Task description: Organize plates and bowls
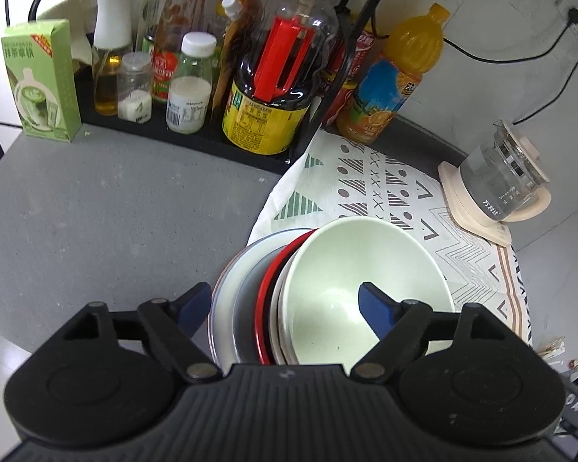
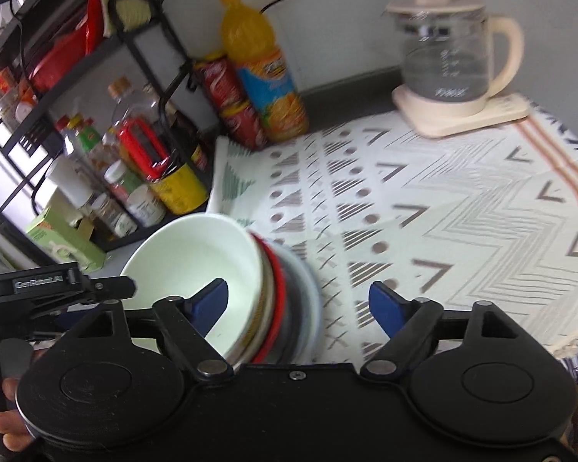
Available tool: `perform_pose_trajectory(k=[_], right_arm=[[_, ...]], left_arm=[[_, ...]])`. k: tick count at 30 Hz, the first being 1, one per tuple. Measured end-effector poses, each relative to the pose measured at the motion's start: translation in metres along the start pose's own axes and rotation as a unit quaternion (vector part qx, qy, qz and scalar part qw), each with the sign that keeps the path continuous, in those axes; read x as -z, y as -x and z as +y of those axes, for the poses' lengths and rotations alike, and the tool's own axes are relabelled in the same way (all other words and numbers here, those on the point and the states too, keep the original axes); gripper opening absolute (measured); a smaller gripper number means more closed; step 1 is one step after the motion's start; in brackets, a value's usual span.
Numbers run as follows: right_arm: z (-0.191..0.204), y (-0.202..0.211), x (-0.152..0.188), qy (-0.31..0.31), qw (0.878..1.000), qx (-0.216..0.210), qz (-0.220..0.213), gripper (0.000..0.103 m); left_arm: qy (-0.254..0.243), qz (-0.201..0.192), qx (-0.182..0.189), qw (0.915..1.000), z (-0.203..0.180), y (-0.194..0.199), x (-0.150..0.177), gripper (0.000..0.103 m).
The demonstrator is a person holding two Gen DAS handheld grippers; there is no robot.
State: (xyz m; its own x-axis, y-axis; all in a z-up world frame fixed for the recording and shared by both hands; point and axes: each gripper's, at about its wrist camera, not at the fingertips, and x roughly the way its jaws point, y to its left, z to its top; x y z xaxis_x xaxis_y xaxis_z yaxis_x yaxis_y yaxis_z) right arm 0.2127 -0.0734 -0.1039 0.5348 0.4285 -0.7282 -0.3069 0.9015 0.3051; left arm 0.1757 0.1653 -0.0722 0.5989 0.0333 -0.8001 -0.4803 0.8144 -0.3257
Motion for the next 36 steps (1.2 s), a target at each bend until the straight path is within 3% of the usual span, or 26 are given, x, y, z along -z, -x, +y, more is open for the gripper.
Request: perform_pose_trajectory(k=[6,12,17,26,29,36], right_arm=[[-0.012,0.030,0.009,-0.006,0.998,0.037,-0.050,0.095],[-0.027,0.071,0.028,-0.010,0.994,0.063,-0.086,0.103],[-0.036,0.105,0.051,-0.009,0.991,0.077,-0.105,0.103],[-0.044,0.157,0.093,-0.032,0.985,0.101,-0.135,0.103],[-0.045,0.171,0.107,-0.034,0.984,0.103,-0.144,0.103],[-0.039,0.196,0.132,-0.033,0.982,0.103,-0.152,0.103]], left_arm=[[-0.032,-0.010,0.002,0.9995,-0.011,0.020,0.017,0.083],[-0.057,-0.011,0.005,0.9983,-0.025,0.048,0.054,0.088],[-0.068,-0.002,0.007,0.9977,-0.026,0.073,0.082,0.089],[-0.099,-0.029,0.019,0.9945,-0.023,0.120,0.123,0.095],[-0.104,-0.034,0.027,0.9936,-0.020,0.134,0.135,0.102],[-0.122,-0.037,0.034,0.9913,-0.010,0.158,0.163,0.102]])
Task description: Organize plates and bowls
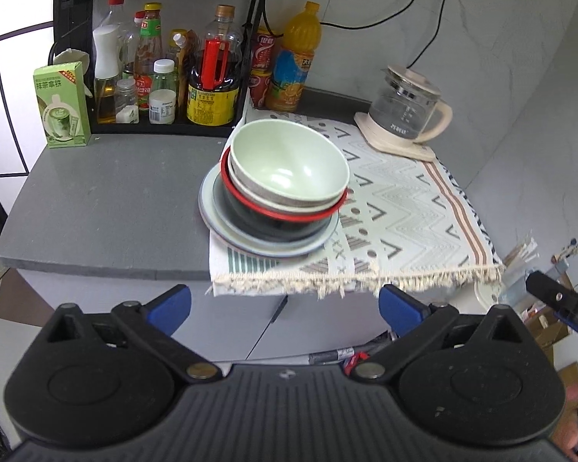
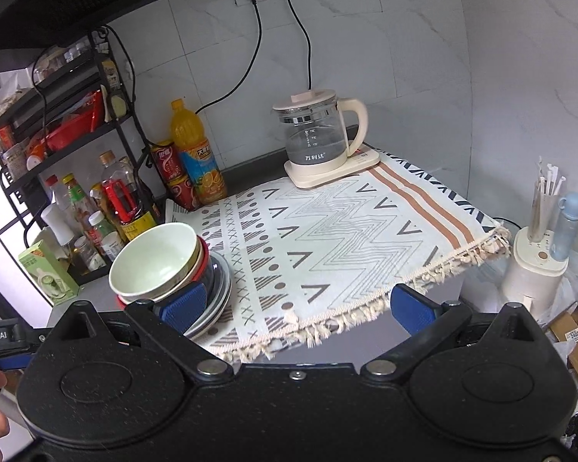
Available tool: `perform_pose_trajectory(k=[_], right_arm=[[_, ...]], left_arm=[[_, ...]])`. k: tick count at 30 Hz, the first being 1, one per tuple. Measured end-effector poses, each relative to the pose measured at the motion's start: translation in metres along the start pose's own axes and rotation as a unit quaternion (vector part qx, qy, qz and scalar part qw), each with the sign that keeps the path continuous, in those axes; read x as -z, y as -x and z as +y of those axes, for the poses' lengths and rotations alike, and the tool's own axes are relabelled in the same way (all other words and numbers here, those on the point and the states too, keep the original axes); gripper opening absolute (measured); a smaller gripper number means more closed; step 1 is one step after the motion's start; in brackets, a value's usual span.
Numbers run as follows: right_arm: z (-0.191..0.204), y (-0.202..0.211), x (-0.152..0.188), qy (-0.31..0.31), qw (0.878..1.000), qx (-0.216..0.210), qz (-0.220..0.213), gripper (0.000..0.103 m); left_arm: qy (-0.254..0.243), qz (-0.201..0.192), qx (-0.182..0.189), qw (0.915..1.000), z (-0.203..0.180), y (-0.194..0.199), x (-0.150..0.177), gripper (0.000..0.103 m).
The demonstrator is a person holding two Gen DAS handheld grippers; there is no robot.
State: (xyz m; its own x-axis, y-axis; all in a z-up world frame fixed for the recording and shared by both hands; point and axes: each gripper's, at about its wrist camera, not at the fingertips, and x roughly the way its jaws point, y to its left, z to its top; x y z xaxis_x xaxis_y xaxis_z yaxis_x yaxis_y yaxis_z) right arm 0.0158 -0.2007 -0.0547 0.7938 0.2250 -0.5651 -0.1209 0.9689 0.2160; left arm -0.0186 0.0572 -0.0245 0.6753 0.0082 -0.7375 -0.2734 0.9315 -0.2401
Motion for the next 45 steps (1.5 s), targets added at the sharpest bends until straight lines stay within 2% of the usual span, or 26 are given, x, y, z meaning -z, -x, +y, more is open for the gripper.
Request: perform_pose_trajectory(k=[18,34,45], right_arm=[[0.024,0.058,0.031,0.038,0.999,-0.011,0.010,0.103],[0.039,0.086,0.053,0.065,0.998,-0.017,0.011,0.103],[0.042,0.091,0.055,0.070,0.997,-0.024,0.002,0.103]], left_arm=[[-0.029,-0.022,-0.020,0.9991,0.025,0.056,0.041,0.102],[-0.059,-0.045,-0.027,0.9969,0.045,0.082,0.052,0.102],[-0.048,-0.051,-0.023,0.9973,0.046,0.087,0.053,0.102]])
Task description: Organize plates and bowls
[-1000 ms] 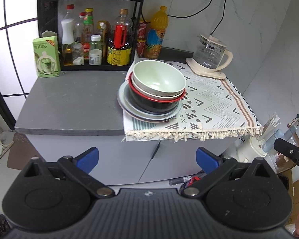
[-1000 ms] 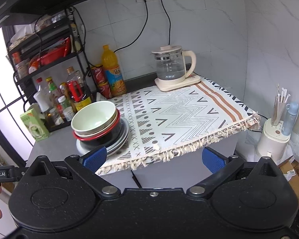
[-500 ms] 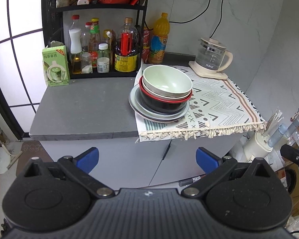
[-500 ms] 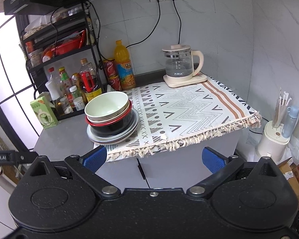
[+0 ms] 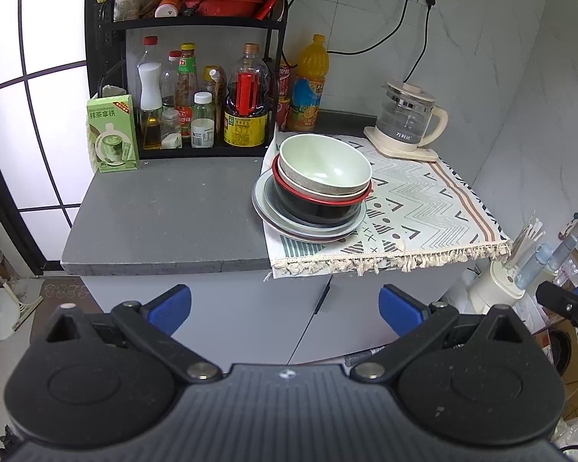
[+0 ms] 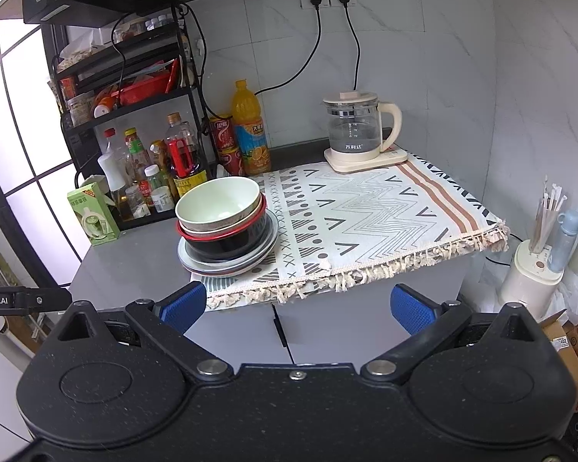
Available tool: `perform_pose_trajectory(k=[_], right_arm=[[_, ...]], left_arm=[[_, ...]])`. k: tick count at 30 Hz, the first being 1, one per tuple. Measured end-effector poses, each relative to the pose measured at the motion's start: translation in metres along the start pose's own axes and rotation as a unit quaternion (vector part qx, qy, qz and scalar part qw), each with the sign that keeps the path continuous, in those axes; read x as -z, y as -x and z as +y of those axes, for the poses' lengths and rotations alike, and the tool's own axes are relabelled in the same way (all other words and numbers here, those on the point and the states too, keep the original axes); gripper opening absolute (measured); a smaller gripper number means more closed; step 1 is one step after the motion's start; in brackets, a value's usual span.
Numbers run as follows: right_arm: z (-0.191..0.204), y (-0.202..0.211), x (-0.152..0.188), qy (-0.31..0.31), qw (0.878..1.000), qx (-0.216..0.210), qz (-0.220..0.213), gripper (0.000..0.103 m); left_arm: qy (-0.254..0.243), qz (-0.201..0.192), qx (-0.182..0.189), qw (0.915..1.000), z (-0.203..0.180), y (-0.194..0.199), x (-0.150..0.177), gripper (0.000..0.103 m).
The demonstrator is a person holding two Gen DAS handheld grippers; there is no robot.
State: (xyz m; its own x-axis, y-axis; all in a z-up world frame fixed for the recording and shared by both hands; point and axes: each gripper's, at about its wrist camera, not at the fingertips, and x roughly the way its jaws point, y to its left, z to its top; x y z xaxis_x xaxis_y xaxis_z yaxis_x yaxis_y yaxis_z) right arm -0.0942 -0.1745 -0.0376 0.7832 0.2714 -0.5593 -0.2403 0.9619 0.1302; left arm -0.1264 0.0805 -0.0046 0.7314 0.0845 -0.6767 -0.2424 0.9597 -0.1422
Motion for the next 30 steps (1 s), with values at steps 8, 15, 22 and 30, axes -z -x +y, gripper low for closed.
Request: perform_pose_trajectory(k=[8,15,22,30], right_arm=[[-0.004,0.002,0.000,0.001,1.000,0.001,-0.001,0.103],[-0.004,0.002,0.000,0.001,1.000,0.001,-0.001,0.103],[-0.005,0.002,-0.001,0.001,1.000,0.000,0.000,0.103],[-0.004,0.000,-0.002,0.002,1.000,0.004,-0.003,0.103]], left_arm=[[-0.002,-0.002,0.002,1.0000,-0.006,0.001,0.000,0.102],[-0.011,-0.002,0.003,0.9999,-0.010,-0.002,-0.001,0.102],[-0.013,0.000,0.003,0.9999,-0.013,-0.003,-0.002,0.102],[-0.016,0.004,0.004,0.9999,-0.014,-0.008,-0.003,0.102]])
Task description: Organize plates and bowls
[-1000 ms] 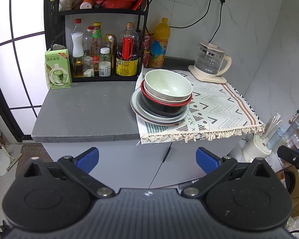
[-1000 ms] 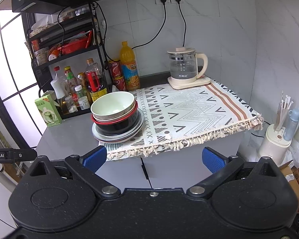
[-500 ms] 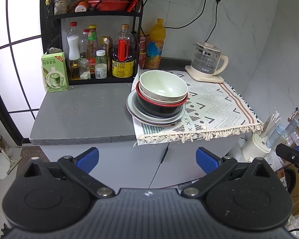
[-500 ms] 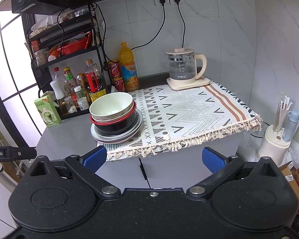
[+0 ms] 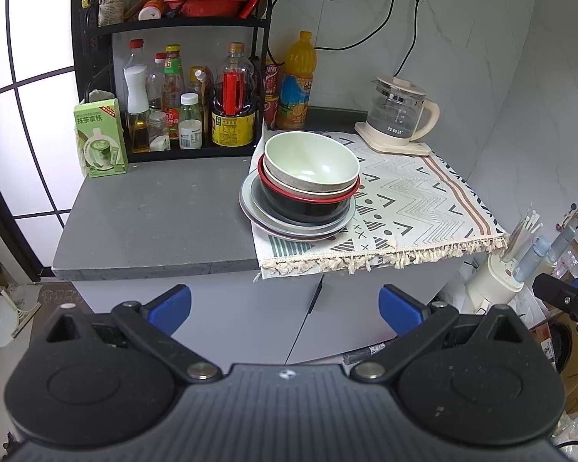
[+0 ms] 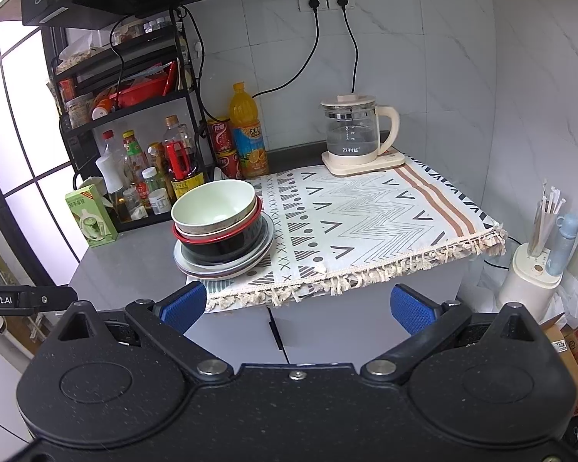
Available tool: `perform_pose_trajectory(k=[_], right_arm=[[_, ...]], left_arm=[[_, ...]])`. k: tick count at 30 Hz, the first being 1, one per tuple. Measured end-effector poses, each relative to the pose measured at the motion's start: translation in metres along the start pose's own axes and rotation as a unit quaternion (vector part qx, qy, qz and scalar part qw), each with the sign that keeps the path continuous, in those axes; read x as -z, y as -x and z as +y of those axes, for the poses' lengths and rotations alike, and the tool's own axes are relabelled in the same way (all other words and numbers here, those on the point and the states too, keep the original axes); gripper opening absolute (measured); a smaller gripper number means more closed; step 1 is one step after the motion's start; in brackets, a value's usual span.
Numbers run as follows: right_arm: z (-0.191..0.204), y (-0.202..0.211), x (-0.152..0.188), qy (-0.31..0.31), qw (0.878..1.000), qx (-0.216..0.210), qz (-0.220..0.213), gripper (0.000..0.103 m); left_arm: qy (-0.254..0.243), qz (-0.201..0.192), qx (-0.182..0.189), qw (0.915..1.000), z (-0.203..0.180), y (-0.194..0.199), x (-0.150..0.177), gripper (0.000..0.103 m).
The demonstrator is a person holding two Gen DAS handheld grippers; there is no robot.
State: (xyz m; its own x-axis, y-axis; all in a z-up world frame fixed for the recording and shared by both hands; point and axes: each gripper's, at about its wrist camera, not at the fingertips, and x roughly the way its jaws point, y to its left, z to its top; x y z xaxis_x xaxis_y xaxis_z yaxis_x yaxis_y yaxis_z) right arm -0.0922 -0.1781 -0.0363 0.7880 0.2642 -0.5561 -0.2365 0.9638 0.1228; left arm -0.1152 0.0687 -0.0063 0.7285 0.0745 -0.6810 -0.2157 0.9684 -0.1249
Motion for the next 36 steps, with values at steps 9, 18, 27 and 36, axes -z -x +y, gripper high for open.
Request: perform_pose_trajectory(k=[9,18,27,36], right_arm=[[0.001,-0.004,0.001,-0.001,1.000,0.002,0.003,0.103],[0.003,-0.008,0.005,-0.001,1.000,0.008,0.010,0.103],[0.004,-0.011,0.008,-0.006,1.000,0.011,0.018,0.103],[0.006,-0.016,0.008,-0.006,1.000,0.011,0.026,0.103]], left_arm=[[-0.001,0.001,0.000,1.0000,0.004,-0.002,0.001,0.102],[-0.001,0.005,-0.001,1.0000,0.005,-0.002,0.003,0.102],[-0.009,0.007,0.000,0.9999,0.006,-0.003,0.006,0.102],[-0.007,0.014,0.003,0.9999,0.007,-0.009,0.006,0.102]])
